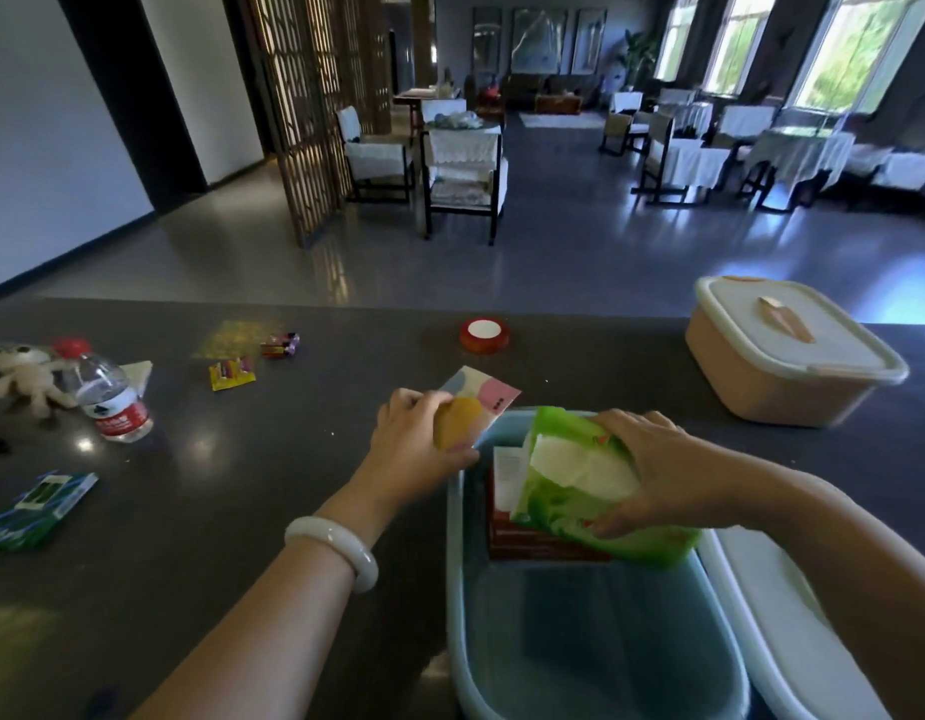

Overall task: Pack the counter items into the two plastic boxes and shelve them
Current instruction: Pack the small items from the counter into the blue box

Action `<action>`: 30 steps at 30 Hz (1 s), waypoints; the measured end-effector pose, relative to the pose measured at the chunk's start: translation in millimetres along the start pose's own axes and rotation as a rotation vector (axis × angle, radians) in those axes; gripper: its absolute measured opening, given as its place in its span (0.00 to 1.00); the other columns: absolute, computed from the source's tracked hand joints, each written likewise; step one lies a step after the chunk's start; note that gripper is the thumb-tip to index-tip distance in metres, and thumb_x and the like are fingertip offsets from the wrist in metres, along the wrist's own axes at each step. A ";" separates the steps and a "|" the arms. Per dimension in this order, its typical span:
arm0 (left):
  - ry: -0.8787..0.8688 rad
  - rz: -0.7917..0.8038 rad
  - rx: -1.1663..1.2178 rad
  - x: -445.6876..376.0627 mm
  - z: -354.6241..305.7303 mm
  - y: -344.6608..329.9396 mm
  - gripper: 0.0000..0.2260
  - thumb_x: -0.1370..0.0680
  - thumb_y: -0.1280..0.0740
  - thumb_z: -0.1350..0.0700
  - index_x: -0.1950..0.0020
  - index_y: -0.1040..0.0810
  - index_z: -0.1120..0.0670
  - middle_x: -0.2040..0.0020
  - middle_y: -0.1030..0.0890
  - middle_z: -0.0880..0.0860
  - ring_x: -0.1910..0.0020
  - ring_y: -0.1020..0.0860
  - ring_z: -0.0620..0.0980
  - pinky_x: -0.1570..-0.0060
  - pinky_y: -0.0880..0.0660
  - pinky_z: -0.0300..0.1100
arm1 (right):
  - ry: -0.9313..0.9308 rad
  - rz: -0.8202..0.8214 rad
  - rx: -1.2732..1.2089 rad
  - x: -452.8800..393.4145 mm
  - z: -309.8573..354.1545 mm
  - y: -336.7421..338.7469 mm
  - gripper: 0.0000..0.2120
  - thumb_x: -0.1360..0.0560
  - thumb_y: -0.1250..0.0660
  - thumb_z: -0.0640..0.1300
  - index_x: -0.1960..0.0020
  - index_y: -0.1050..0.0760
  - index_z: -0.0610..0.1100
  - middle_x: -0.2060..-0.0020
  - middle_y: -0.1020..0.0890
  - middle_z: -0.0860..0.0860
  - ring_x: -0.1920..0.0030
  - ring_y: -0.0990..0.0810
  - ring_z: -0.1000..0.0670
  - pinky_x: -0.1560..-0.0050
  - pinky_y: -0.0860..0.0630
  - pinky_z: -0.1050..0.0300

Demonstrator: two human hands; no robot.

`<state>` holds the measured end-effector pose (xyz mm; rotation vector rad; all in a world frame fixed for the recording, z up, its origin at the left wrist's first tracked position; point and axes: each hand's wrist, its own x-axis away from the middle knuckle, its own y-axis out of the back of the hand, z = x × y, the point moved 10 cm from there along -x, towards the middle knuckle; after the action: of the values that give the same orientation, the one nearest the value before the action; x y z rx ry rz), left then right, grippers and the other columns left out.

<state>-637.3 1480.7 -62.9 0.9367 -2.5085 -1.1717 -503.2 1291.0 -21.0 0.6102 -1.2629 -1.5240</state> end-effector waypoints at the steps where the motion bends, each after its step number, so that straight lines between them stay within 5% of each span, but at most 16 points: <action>1: -0.011 -0.016 -0.007 5.4 -7.0 -5.7 0.37 0.37 0.31 0.33 0.31 0.36 0.42 0.44 0.42 0.43 0.40 0.42 0.45 0.42 0.38 0.44 | 0.007 0.026 0.024 4.8 -5.5 -8.1 0.48 0.46 0.26 0.69 0.32 0.41 0.57 0.48 0.35 0.61 0.40 0.35 0.51 0.37 0.32 0.51; 5: -0.012 -0.110 -0.070 27.6 -20.0 -19.0 0.40 0.42 0.35 0.29 0.32 0.33 0.43 0.45 0.40 0.42 0.40 0.40 0.45 0.40 0.37 0.44 | 0.125 0.062 0.112 15.0 -1.8 -43.1 0.48 0.43 0.25 0.67 0.30 0.41 0.53 0.43 0.34 0.57 0.37 0.37 0.50 0.36 0.37 0.53; 9: -0.008 -0.165 -0.164 37.0 -14.5 -23.5 0.32 0.34 0.26 0.41 0.33 0.30 0.46 0.44 0.38 0.44 0.38 0.35 0.51 0.39 0.35 0.46 | 0.164 0.144 0.157 9.9 5.4 -84.5 0.49 0.41 0.25 0.66 0.28 0.43 0.51 0.34 0.34 0.51 0.33 0.38 0.46 0.31 0.39 0.48; 15: -0.081 -0.181 -0.200 42.2 -16.1 -35.2 0.30 0.31 0.25 0.44 0.32 0.31 0.48 0.39 0.34 0.49 0.39 0.35 0.51 0.40 0.33 0.45 | 0.179 0.242 0.125 2.6 5.4 -127.5 0.47 0.39 0.24 0.63 0.28 0.42 0.51 0.32 0.36 0.52 0.31 0.39 0.47 0.28 0.42 0.46; 30: -0.182 -0.212 -0.175 51.9 -17.2 -37.8 0.29 0.29 0.27 0.43 0.31 0.33 0.48 0.38 0.34 0.50 0.40 0.36 0.49 0.42 0.33 0.43 | 0.186 0.101 0.211 15.6 8.1 -128.2 0.53 0.40 0.23 0.61 0.25 0.48 0.50 0.27 0.39 0.52 0.26 0.43 0.49 0.26 0.50 0.51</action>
<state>-652.6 1419.4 -83.4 1.1153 -2.4351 -1.5793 -564.3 1270.9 -133.3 0.7939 -1.2992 -1.2304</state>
